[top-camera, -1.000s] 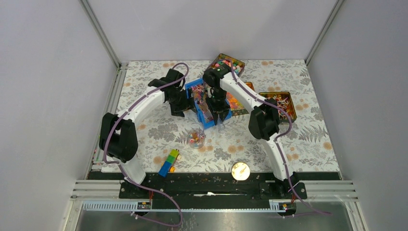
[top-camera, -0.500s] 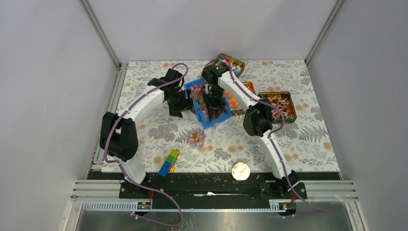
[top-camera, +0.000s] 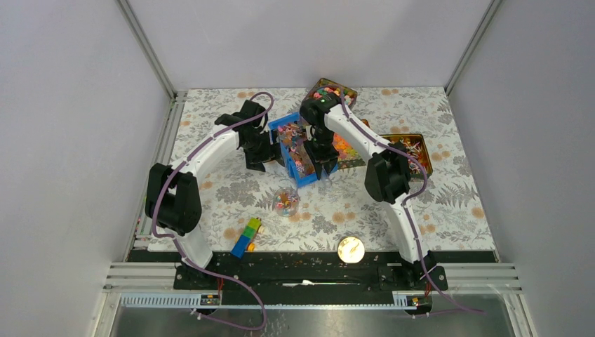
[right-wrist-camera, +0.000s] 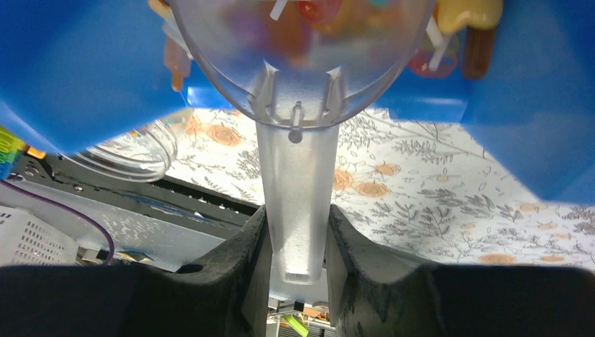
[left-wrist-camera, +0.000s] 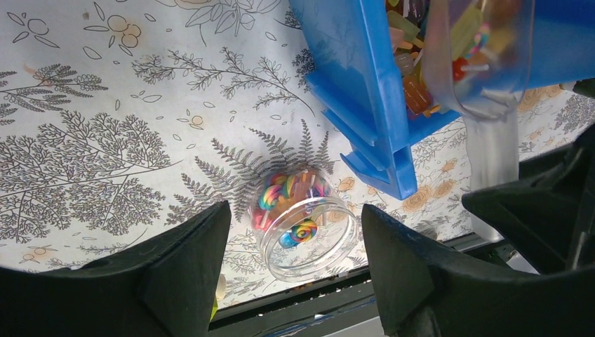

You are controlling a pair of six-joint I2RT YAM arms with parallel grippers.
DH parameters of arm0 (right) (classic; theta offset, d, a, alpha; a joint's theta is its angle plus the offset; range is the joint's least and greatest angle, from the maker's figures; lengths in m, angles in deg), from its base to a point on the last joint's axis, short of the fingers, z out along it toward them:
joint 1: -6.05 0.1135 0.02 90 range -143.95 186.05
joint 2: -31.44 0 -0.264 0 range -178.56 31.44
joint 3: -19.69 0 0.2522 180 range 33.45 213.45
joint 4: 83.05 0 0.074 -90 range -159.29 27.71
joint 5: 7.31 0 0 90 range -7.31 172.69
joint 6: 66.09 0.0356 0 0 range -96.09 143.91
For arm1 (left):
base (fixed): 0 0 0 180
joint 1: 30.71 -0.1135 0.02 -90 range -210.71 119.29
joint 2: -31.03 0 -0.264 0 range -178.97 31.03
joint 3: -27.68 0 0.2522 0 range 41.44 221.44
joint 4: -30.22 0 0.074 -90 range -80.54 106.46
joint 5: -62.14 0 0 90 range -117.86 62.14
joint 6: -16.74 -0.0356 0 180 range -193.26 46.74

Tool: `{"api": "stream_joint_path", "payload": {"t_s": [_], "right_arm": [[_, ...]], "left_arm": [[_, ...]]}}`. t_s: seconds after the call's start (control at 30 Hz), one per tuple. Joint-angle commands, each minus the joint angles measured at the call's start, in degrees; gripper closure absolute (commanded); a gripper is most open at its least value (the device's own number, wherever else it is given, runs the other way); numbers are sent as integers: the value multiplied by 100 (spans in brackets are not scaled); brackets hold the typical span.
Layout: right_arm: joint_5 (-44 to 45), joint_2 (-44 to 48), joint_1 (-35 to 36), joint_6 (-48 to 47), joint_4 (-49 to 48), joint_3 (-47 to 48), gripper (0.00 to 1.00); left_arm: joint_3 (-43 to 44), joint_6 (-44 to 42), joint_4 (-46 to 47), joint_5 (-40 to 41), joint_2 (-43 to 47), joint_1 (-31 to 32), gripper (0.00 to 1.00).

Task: Pack the candies
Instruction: Scoop the fake candies from the storage box.

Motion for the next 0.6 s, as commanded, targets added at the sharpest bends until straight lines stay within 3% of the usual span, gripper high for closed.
{"api": "stream_joint_path", "payload": {"t_s": [0.0, 0.57], "right_arm": [[198, 758, -12, -133, 227, -303, 100], [539, 2545, 278, -406, -362, -2362, 100]], "left_arm": [[-4, 48, 192, 115, 260, -27, 30], [-1170, 395, 825, 99, 1414, -29, 25]]}}
